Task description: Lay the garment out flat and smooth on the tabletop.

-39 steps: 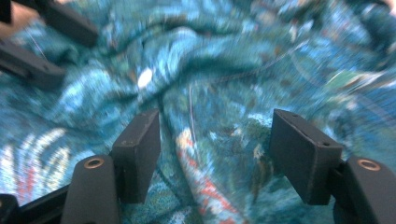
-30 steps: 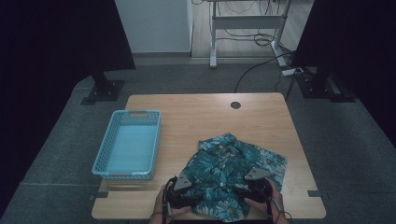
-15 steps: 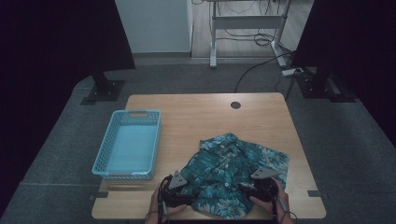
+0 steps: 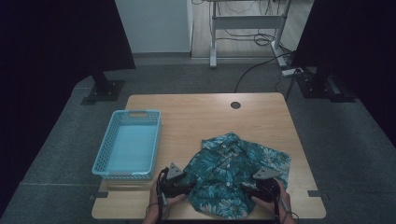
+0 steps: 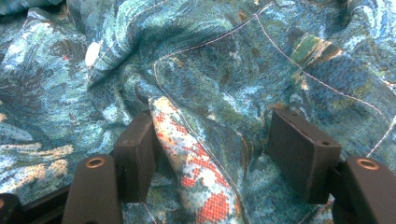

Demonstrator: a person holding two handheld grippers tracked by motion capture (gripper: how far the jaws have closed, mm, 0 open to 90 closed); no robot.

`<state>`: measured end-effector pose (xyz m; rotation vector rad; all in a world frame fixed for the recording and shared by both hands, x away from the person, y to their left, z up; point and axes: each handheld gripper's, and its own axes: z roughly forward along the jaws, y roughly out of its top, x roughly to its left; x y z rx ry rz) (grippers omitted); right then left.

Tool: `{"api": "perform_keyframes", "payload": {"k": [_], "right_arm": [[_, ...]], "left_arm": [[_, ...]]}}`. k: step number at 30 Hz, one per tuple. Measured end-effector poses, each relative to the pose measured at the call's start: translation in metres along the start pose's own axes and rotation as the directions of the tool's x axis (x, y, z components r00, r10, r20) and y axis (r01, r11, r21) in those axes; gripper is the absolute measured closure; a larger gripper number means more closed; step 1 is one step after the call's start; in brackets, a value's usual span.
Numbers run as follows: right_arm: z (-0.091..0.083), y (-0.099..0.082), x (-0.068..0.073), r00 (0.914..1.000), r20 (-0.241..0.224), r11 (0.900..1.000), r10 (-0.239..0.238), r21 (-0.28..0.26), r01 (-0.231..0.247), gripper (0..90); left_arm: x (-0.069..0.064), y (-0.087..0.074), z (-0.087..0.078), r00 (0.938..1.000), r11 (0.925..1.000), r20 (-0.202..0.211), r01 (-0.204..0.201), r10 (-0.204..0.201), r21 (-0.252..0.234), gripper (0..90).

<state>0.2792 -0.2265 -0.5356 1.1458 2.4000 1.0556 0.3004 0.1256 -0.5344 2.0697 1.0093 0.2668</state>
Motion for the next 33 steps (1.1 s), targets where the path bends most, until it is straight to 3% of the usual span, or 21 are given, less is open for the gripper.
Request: {"api": "perform_keyframes", "payload": {"k": [5,13,16,20,23,27,33], "right_arm": [[-0.002,-0.001,-0.004,1.0,-0.002,0.9999,0.01,0.003,-0.01,35.4],[-0.006,-0.004,-0.02,0.9992,-0.011,0.9993,0.038,-0.002,-0.038,35.7],[-0.006,-0.004,-0.026,0.999,-0.013,0.9991,0.043,-0.004,-0.043,35.8],[-0.007,-0.005,-0.033,0.9989,-0.011,0.9989,0.046,-0.004,-0.046,35.8],[-0.008,-0.005,-0.036,0.9979,-0.019,0.998,0.062,-0.005,-0.062,35.7],[-0.009,-0.006,-0.038,0.9961,-0.03,0.9964,0.083,-0.014,-0.083,35.3],[-0.015,-0.004,-0.03,0.9966,-0.018,0.9954,0.08,-0.052,-0.081,35.0]], "left_arm": [[0.009,0.01,0.008,0.9999,0.9997,-0.001,0.012,-0.012,0.022,40.6],[0.02,0.032,0.023,0.998,0.995,-0.048,-0.037,0.042,0.093,39.1],[0.028,0.04,0.029,0.9977,0.9943,-0.059,-0.027,0.033,0.103,38.9],[0.036,0.051,0.038,0.9968,0.9927,-0.079,0.017,-0.008,0.119,38.1],[0.035,0.057,0.041,0.9952,0.9899,-0.097,0.011,0.003,0.142,37.4],[0.028,0.061,0.031,0.9944,0.996,-0.106,0.012,-0.003,0.088,38.8],[0.003,0.063,0.003,0.9974,0.9991,-0.058,-0.042,0.042,0.01,38.1]]}}
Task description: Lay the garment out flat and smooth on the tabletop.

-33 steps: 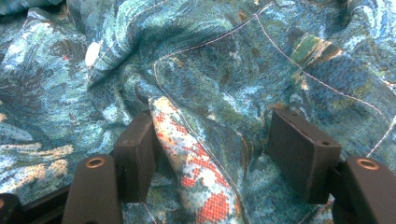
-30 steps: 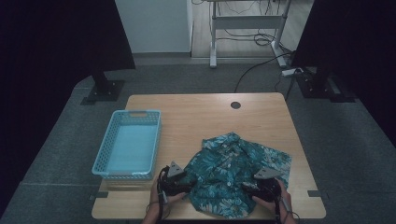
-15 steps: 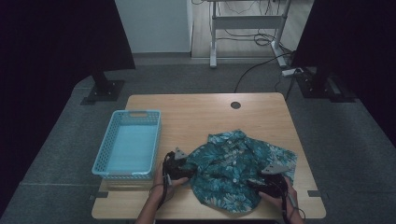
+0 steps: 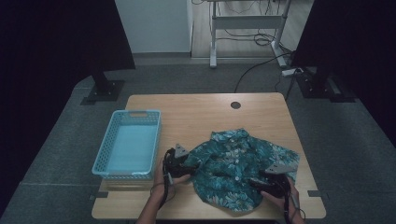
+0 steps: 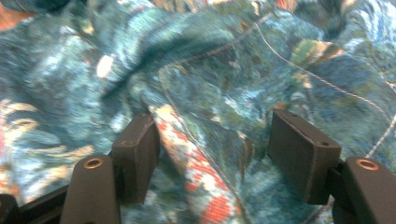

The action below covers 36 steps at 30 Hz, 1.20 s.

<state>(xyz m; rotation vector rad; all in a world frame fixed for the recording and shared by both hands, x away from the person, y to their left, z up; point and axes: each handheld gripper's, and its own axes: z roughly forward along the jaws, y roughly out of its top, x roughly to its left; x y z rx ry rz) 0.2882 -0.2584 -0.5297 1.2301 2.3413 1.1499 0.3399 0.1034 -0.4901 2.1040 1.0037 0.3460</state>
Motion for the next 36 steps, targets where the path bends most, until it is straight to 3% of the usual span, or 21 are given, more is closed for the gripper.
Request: {"api": "perform_keyframes", "payload": {"k": [6,10,13,17,28,33,36], "right_arm": [[-0.008,0.005,0.019,0.9988,-0.027,0.999,-0.04,-0.024,0.039,34.8],[-0.005,0.007,0.032,0.9951,-0.069,0.9974,-0.071,-0.017,0.07,34.7],[0.001,0.006,0.042,0.9915,-0.096,0.9961,-0.087,0.004,0.088,34.7],[0.012,0.003,0.052,0.9872,-0.09,0.9895,-0.132,0.048,0.136,34.7],[0.012,0.002,0.041,0.9941,-0.075,0.9942,-0.079,0.068,0.084,36.3],[0.01,0.002,0.035,0.9956,-0.072,0.996,-0.059,0.063,0.064,36.3],[0.008,0.001,0.029,0.9967,-0.074,0.9976,-0.034,0.058,0.039,36.5]], "left_arm": [[-0.027,-0.014,0.0,0.9972,0.9991,0.061,-0.043,0.043,-0.005,37.3],[-0.034,-0.024,0.012,0.9954,0.9988,0.085,-0.045,0.044,0.017,36.4],[-0.029,-0.03,0.021,0.9952,0.9994,0.097,-0.013,0.01,0.032,35.9],[-0.021,-0.033,0.026,0.9958,0.9988,0.09,0.013,-0.017,0.047,35.7],[0.0,-0.027,0.03,0.992,0.9966,0.104,0.067,-0.072,0.048,38.3],[0.011,-0.022,0.035,0.9926,0.995,0.078,0.09,-0.093,0.043,41.6],[0.013,-0.016,0.038,0.9945,0.9943,0.057,0.084,-0.088,0.065,41.9]]}}
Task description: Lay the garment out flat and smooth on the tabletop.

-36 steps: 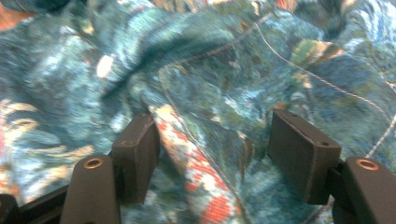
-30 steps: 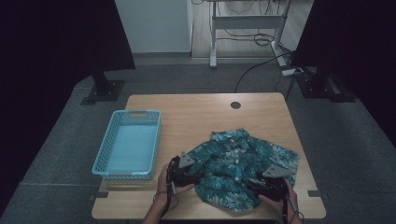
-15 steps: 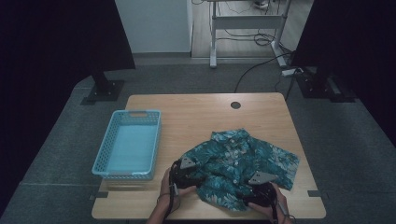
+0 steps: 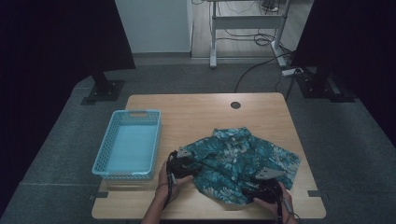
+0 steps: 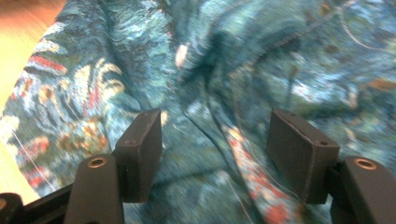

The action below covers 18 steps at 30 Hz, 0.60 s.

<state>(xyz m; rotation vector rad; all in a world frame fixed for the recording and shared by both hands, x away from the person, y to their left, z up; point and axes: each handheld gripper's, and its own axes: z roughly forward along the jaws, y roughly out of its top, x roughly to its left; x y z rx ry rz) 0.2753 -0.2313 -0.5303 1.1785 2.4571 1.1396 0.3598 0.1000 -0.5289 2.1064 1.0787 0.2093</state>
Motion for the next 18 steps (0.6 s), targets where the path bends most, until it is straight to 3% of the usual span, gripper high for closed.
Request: {"api": "perform_keyframes", "payload": {"k": [2,4,6,10,14,18], "right_arm": [[-0.001,-0.001,-0.004,1.0,0.0,1.0,0.009,-0.003,-0.009,36.5],[-0.003,-0.002,-0.007,0.9997,-0.009,0.9997,0.025,-0.008,-0.025,36.8],[-0.003,-0.002,-0.009,0.9996,-0.003,0.9996,0.027,-0.009,-0.027,36.7],[-0.004,-0.002,-0.01,0.9994,-0.003,0.9993,0.033,-0.015,-0.033,36.5],[-0.006,-0.001,-0.008,0.9996,0.006,0.9995,0.026,-0.018,-0.026,36.3],[-0.005,-0.001,-0.008,0.9997,0.005,0.9997,0.022,-0.012,-0.022,36.3]], "left_arm": [[-0.002,0.003,0.0,0.9998,0.9998,-0.019,-0.006,0.006,0.02,40.6],[-0.007,0.003,-0.004,0.9984,0.9999,-0.057,-0.007,0.007,0.01,37.3],[-0.015,0.004,-0.013,0.9988,0.9998,-0.047,-0.015,0.014,-0.012,37.2],[-0.042,0.002,-0.022,0.9969,0.9967,0.02,-0.075,0.076,-0.029,36.8],[-0.069,-0.001,-0.02,0.9869,0.9895,0.076,-0.14,0.142,-0.037,36.4],[-0.089,-0.007,-0.01,0.9773,0.9834,0.11,-0.18,0.181,-0.025,35.8]]}}
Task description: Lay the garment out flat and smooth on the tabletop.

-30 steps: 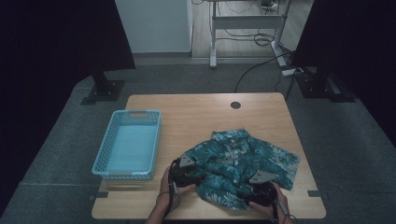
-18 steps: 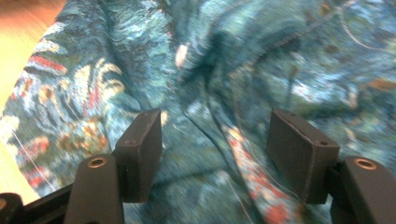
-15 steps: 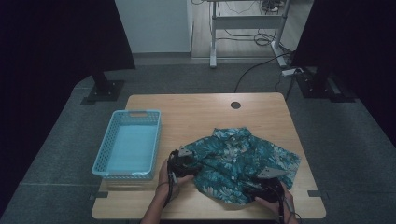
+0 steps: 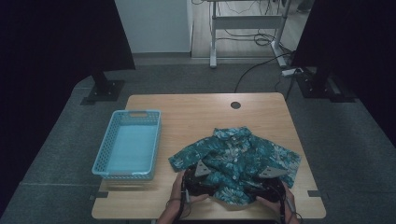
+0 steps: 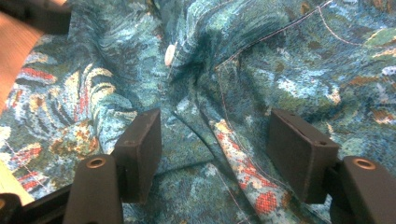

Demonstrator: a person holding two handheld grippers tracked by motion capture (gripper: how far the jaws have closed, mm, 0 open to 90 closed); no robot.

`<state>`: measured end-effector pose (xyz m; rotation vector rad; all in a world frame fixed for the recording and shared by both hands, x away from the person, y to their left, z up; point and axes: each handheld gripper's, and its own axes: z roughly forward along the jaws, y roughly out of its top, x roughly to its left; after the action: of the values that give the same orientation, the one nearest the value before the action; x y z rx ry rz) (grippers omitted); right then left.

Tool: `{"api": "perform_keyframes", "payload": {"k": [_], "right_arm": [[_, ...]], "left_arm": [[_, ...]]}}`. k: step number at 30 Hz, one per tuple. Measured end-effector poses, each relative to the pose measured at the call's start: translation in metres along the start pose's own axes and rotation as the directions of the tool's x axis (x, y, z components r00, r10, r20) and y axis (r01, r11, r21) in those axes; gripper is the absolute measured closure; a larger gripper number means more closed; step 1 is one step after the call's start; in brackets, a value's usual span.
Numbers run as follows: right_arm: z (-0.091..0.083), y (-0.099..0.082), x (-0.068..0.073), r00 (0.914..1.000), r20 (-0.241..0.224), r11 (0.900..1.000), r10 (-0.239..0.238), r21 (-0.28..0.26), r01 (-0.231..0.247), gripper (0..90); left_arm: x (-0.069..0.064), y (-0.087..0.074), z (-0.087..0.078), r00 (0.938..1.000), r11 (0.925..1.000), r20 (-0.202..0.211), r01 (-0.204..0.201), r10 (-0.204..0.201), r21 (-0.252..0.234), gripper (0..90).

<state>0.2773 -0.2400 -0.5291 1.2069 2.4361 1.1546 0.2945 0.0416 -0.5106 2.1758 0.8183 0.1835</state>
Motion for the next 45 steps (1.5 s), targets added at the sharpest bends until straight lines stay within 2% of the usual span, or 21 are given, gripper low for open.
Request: {"api": "perform_keyframes", "payload": {"k": [3,6,8,11,13,17,21,23,27,29,34,36,41,45], "right_arm": [[0.001,0.0,0.0,1.0,-0.002,1.0,-0.003,0.004,0.003,36.3],[-0.001,0.0,0.0,1.0,-0.007,1.0,-0.001,0.004,0.001,36.3],[-0.005,0.001,0.0,0.9999,-0.01,1.0,-0.002,-0.007,0.002,36.3],[-0.012,0.005,-0.002,0.9994,-0.033,0.9994,0.006,-0.035,-0.008,36.3],[-0.017,0.009,-0.004,0.9996,-0.028,0.9987,0.006,-0.05,-0.007,36.3],[-0.028,0.014,-0.016,0.9996,0.002,0.996,0.027,-0.085,-0.027,36.3],[-0.033,0.017,-0.034,0.9965,0.032,0.9914,0.077,-0.108,-0.073,36.3],[-0.029,0.018,-0.044,0.9942,0.048,0.9907,0.096,-0.101,-0.091,36.1],[-0.015,0.019,-0.066,0.9882,0.088,0.9917,0.125,-0.038,-0.122,35.6],[-0.008,0.02,-0.074,0.9864,0.083,0.9899,0.142,-0.02,-0.14,35.5],[0.006,0.023,-0.078,0.9878,0.094,0.9908,0.124,0.042,-0.129,34.2],[0.008,0.024,-0.079,0.9884,0.097,0.9918,0.117,0.041,-0.121,34.2],[0.011,0.025,-0.087,0.9864,0.094,0.9903,0.135,0.02,-0.137,35.1],[0.013,0.029,-0.094,0.9833,0.109,0.9888,0.146,0.016,-0.148,35.5]], "left_arm": [[-0.007,-0.004,0.01,0.9999,0.9996,0.001,-0.015,0.015,0.024,34.8],[-0.008,-0.009,0.017,0.9998,0.9981,-0.011,-0.016,0.017,0.06,34.3],[-0.009,-0.013,0.017,0.999,0.9985,-0.033,-0.029,0.031,0.047,35.7],[-0.014,-0.015,0.014,0.9951,0.995,-0.06,-0.075,0.079,0.066,36.9],[-0.014,-0.018,0.011,0.995,0.9949,-0.056,-0.08,0.083,0.062,37.6],[-0.011,-0.024,0.006,0.9955,0.9959,-0.052,-0.077,0.079,0.048,38.4],[-0.006,-0.027,0.001,0.9954,0.9951,-0.041,-0.084,0.086,0.052,38.4],[-0.003,-0.028,-0.002,0.9954,0.9944,-0.035,-0.087,0.089,0.06,39.1],[0.003,-0.034,-0.009,0.996,0.9951,-0.029,-0.083,0.085,0.054,39.9],[0.005,-0.036,-0.012,0.9968,0.996,-0.026,-0.074,0.076,0.049,40.9],[0.005,-0.037,-0.018,0.995,0.9922,-0.037,-0.089,0.093,0.087,41.6],[0.005,-0.039,-0.019,0.9953,0.9927,-0.036,-0.087,0.09,0.084,41.7],[0.005,-0.042,-0.023,0.9962,0.9942,-0.034,-0.077,0.08,0.076,41.8],[0.005,-0.046,-0.026,0.9969,0.9947,-0.027,-0.072,0.074,0.073,42.0]]}}
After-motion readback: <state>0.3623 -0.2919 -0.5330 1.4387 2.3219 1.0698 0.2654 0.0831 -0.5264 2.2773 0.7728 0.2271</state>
